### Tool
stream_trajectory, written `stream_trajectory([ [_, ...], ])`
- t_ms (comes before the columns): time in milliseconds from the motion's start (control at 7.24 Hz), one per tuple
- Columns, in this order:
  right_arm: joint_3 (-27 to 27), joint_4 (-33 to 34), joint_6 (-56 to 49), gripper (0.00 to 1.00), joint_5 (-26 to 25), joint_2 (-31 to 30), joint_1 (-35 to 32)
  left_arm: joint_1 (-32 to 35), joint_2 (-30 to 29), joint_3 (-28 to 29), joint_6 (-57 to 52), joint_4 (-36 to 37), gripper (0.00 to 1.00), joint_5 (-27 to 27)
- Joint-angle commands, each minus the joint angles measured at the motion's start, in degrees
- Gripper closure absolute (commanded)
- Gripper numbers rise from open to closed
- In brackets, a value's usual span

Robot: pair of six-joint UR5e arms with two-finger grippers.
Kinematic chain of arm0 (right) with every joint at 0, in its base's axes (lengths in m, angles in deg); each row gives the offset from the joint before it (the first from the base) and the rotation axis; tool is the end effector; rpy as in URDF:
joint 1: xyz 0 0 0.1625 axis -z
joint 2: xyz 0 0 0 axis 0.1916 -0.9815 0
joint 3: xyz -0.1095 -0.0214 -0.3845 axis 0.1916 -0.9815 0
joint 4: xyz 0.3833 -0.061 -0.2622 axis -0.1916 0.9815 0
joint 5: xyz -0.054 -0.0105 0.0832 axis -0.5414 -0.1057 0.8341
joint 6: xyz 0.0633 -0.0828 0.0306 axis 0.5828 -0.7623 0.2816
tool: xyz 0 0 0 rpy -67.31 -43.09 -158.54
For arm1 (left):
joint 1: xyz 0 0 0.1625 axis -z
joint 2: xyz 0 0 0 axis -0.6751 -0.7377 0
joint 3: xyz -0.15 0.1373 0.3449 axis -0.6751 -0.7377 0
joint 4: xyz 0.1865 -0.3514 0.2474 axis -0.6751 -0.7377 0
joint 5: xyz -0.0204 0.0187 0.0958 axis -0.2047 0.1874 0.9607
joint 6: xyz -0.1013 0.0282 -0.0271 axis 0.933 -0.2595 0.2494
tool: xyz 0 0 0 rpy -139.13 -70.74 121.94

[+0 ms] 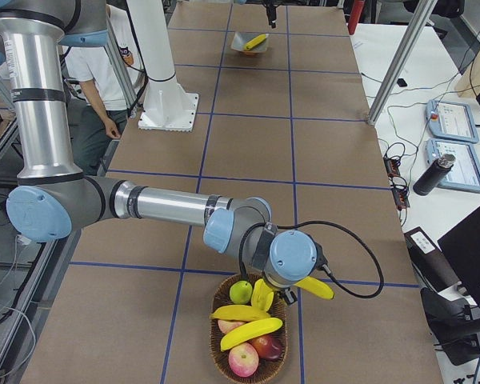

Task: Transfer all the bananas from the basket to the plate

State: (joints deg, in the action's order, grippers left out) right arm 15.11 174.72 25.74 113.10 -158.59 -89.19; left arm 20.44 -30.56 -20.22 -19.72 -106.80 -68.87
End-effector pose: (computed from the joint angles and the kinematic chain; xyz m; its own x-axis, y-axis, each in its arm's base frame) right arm 0.1454 -0.5485 0.6424 0.4856 -0.5212 0.7018 0.3007 0.8534 0.4258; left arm 0.1991 -0.5196 0.4005 0.4322 -0.1549 -0.8884 0.2488 0.9674 -0.0476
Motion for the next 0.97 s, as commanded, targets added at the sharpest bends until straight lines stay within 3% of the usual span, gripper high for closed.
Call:
stream_trajectory([
  [0,9.6,0.3,13.0,1.0,7.8,-0.6,7.7,-0.1,-5.8,1.1,7.1,0.2,0.0,-0.1],
  [276,21.4,-0.3,30.7,1.0,11.6,0.2,17.0,-0.2,-12.8,5.0,12.0,0.2,0.0,-0.2],
  [414,24.6,-4.3,40.5,1.0,12.0,2.1,22.8,-0.3,-16.6,7.1,14.5,0.2,0.0,-0.2],
  [829,23.8,-21.7,69.7,1.0,10.7,14.3,39.9,-2.2,-24.9,10.7,17.3,-0.6,0.0,-5.8],
])
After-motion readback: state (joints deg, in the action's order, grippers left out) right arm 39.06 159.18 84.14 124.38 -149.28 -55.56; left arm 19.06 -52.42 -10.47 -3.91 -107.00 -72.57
